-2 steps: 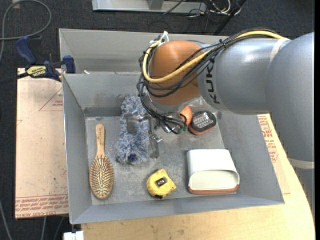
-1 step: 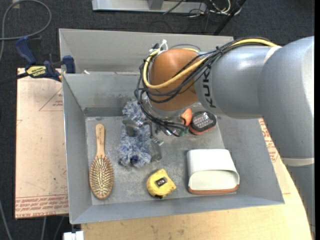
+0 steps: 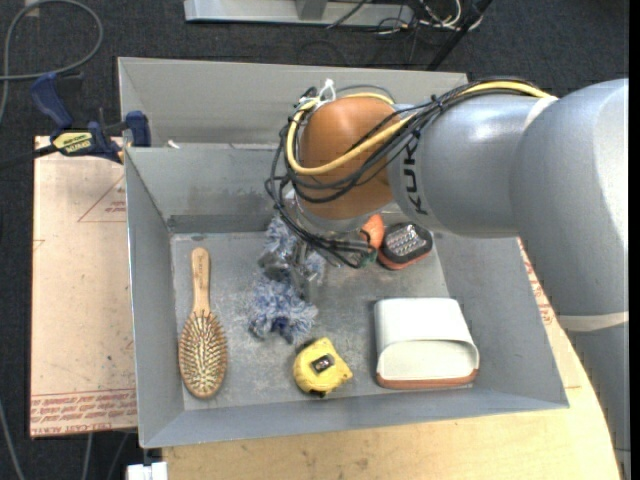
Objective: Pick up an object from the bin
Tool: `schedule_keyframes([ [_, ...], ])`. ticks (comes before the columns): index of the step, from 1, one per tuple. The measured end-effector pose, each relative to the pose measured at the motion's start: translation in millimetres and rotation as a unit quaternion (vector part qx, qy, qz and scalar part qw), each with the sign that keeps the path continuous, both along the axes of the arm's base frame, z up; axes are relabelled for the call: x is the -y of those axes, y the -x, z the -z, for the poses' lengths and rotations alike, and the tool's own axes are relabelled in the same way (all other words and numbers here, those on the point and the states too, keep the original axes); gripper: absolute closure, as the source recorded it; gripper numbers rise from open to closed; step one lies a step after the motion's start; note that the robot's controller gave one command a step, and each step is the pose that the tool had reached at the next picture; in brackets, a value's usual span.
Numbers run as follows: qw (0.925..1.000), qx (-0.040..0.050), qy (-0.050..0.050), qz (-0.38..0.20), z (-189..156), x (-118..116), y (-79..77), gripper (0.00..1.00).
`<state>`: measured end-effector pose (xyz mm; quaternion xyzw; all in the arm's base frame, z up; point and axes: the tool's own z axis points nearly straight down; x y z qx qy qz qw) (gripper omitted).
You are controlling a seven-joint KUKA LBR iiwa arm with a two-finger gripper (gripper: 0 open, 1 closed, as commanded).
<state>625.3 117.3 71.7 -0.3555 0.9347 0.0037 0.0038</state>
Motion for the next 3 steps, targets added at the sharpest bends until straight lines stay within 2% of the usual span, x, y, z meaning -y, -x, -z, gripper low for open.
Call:
schedule_keyframes([
  [2,1.0,-0.0011,0.0,0.0,-5,0,1.0,1.0],
  [3,1.0,-0.0027,0.001,0.0,-22,0,2.3,1.0],
])
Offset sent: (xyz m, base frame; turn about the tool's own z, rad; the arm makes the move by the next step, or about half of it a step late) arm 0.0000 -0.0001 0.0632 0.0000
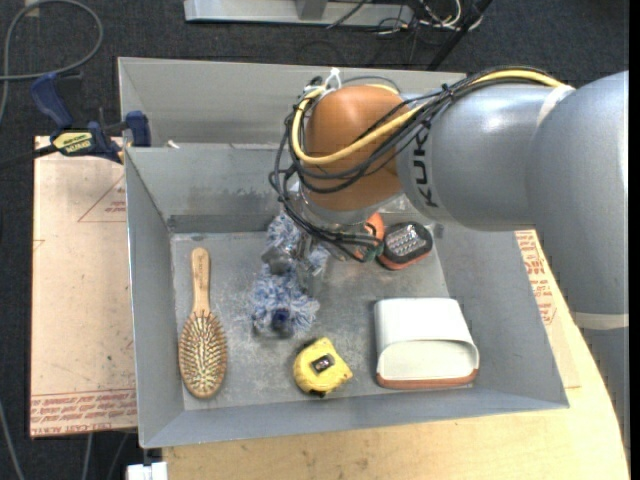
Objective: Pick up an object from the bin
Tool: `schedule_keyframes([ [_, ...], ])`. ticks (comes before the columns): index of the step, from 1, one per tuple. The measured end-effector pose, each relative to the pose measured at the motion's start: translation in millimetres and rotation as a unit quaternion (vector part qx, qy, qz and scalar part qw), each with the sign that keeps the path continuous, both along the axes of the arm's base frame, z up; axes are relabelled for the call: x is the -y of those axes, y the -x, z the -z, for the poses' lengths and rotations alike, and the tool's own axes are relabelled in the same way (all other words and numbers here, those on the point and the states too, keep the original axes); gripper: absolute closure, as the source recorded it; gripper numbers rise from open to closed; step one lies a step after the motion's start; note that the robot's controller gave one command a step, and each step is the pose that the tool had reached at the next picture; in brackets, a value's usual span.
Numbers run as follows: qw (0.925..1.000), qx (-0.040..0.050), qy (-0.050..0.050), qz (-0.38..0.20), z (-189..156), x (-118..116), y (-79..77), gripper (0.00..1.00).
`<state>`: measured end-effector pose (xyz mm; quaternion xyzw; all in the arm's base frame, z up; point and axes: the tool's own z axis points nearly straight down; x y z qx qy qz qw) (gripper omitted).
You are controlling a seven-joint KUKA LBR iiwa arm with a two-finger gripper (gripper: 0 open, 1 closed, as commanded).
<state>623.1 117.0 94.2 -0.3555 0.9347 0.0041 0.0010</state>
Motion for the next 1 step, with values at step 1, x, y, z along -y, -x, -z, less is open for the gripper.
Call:
schedule_keyframes([
  [1,1.0,0.0011,0.0,0.0,-16.5,0.1,-0.7,1.0],
])
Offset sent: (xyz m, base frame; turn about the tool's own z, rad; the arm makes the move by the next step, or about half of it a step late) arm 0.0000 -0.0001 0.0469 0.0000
